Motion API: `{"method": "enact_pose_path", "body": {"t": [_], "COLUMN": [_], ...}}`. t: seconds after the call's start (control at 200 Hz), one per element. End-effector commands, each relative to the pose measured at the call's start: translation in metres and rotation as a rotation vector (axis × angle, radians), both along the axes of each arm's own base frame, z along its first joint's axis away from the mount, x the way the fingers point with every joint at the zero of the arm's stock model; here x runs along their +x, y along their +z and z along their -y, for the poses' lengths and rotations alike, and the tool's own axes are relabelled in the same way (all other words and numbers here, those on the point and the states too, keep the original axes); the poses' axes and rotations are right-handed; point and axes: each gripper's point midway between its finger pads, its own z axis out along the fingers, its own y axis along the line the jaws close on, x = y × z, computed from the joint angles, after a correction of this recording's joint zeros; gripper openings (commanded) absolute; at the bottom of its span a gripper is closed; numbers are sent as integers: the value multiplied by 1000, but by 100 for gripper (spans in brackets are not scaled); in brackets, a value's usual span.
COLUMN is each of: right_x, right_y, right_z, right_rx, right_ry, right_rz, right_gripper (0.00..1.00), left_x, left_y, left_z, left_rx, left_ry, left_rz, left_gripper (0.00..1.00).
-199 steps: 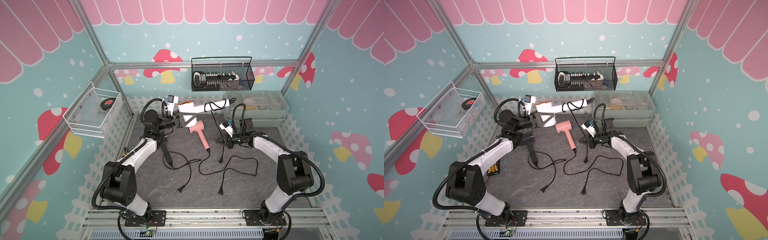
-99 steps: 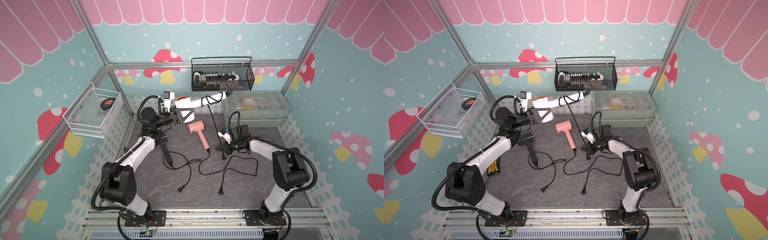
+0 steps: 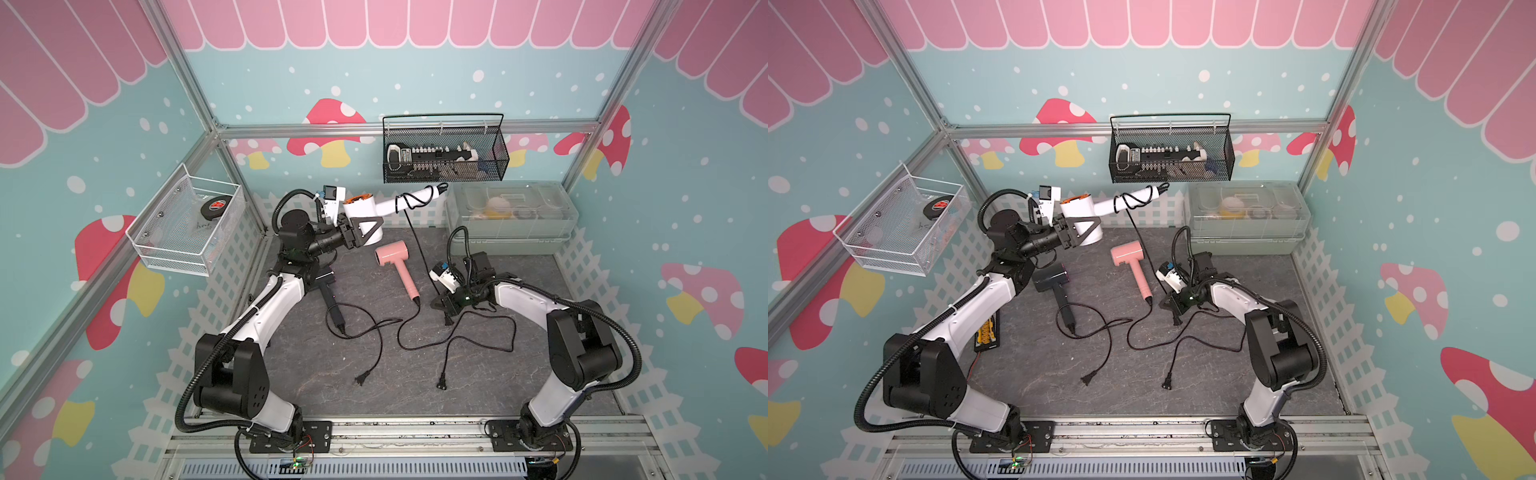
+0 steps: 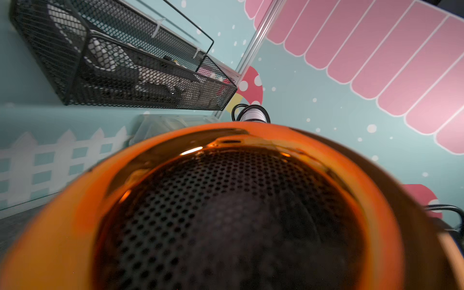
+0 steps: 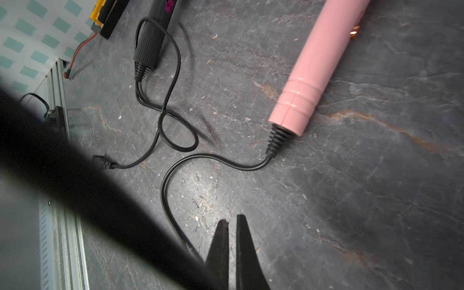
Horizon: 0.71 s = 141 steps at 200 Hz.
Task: Wrap the cord around the hair dryer
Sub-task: Wrap the power cord around the hair dryer.
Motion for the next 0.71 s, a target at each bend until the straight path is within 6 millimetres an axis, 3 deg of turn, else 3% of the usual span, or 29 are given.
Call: {"method": "enact_pose_path", "body": {"t": [0.0, 0.145, 0.265, 0.395, 0.52, 0.7], "right_x": [-30, -62, -75, -67, -51, -14], "right_y": [18, 60, 113, 179, 236, 264], "right_z": [-4, -17, -18, -9, -2, 6], "right_rx": [-131, -230, -296, -320, -325, -395], "right_ry": [74, 171, 203, 165, 117, 88], "right_rz": [21, 81, 193, 365, 561, 689], "right_gripper": [0, 0, 0, 0, 0, 0], "left_x": [18, 30, 32, 21, -6, -62], "left_y": [-1, -32, -64, -97, -124, -137], "left_z": [-20, -24, -13, 8, 38, 86], "left_rx": [150, 258, 389, 490, 515, 520], "left_ry": [160, 208, 202, 148, 31, -180], "left_rz": [61, 4, -40, -91, -126, -125], "left_gripper": [0, 0, 0, 0, 0, 0]}}
